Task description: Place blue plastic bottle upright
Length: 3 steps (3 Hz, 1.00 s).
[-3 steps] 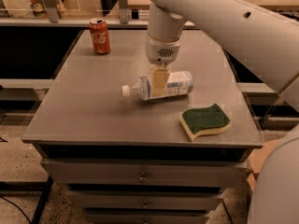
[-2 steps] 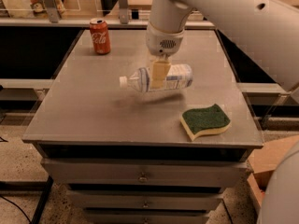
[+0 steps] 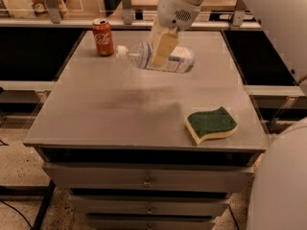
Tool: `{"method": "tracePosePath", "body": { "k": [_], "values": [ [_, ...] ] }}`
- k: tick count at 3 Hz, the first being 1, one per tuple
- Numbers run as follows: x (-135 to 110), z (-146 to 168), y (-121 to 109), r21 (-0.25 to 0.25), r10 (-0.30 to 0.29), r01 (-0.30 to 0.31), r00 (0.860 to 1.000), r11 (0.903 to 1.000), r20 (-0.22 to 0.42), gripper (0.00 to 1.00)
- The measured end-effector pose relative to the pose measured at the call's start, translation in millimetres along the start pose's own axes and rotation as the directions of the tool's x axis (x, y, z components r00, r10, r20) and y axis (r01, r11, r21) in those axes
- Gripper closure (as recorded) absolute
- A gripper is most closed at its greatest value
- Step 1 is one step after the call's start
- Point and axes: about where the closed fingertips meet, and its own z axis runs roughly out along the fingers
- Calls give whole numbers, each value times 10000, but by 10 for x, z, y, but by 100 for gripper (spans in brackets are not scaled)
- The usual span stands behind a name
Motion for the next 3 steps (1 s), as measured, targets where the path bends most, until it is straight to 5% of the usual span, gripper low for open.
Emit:
{"method": "tracePosePath", "body": {
  "k": [1,2,3],
  "values": [
    [-133,-180,-190,104,441,-475,9751,9988,2175,100],
    [-205,-259,-261,-134,828,-855,8969,9963,4344,100],
    [-218,-317,-262,-221,1084,-1198,7861,9926,6085,100]
  ]
}}
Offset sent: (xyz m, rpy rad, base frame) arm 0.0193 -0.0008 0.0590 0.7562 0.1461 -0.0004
